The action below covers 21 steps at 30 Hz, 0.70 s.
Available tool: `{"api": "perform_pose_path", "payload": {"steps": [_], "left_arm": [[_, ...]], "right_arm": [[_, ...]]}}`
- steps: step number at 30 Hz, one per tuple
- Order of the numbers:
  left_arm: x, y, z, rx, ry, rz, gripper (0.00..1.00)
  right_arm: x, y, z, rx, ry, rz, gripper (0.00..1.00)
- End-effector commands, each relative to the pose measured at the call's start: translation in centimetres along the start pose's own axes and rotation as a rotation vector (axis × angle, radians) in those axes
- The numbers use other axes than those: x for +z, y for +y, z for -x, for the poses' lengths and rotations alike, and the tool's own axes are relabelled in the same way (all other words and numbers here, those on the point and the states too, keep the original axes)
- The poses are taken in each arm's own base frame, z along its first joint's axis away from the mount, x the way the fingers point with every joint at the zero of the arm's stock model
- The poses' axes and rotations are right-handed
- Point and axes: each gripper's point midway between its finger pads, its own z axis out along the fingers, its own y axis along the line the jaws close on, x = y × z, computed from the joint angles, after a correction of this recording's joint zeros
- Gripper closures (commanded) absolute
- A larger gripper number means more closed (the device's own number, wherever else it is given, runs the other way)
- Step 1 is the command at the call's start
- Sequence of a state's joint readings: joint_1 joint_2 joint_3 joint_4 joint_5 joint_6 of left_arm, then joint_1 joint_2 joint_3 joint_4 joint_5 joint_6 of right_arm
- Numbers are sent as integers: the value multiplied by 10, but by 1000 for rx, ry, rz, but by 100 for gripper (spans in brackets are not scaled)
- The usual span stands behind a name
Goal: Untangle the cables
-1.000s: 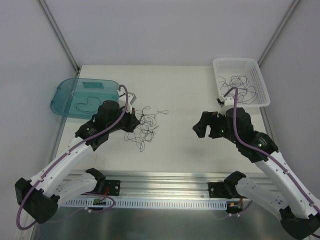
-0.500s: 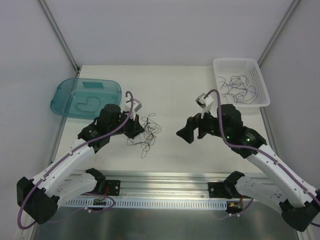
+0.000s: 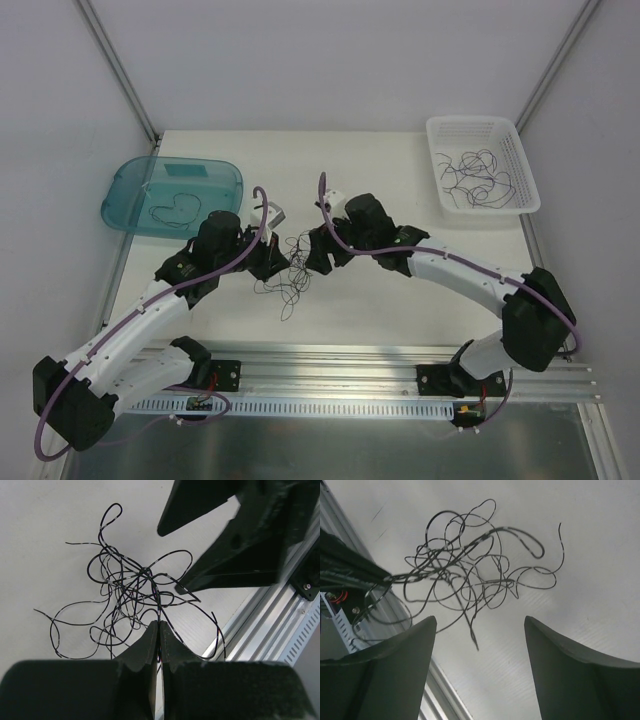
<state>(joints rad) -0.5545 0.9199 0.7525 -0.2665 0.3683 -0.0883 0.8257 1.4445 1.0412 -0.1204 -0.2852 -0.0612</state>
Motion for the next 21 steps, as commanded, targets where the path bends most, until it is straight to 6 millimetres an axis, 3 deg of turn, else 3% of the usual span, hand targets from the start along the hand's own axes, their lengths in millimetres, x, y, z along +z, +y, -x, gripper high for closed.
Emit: {"api": "perform_pose_path", "payload": {"steps": [1, 4, 5, 7, 9, 10, 13, 14, 16, 20, 21], "left_arm": [[0, -3, 4, 28, -29, -33, 100], [0, 7, 5, 8, -40, 32, 100], [0, 13, 4, -3, -41, 65, 100], [-3, 33, 5, -34, -56, 183, 100], [-8, 46, 7, -63, -76, 259, 100], [-10, 51, 8, -88, -88, 288, 100], [-20, 73, 11, -150, -129, 394, 100], [-23, 79, 11, -165, -135, 421, 100], [-28, 92, 9, -199, -144, 477, 100], [-33, 104, 5, -220, -129, 535, 100], [-34, 107, 4, -221, -122, 551, 100]], "right_arm": [[16, 7, 44, -32, -138, 30, 28], [20, 5, 41, -26, -137, 29, 55], [17, 4, 40, -24, -139, 22, 82], [5, 4, 35, -30, -144, 7, 99], [-5, -6, 24, -31, -134, -48, 99], [-20, -12, 18, -31, -118, -96, 99], [-39, -29, -11, -9, -55, -176, 99], [-54, -33, -8, -7, -77, -209, 99], [-72, -49, -23, 26, -48, -276, 99], [-127, -60, -8, 40, -144, -366, 99], [-150, -66, -4, 45, -176, -419, 99]]}}
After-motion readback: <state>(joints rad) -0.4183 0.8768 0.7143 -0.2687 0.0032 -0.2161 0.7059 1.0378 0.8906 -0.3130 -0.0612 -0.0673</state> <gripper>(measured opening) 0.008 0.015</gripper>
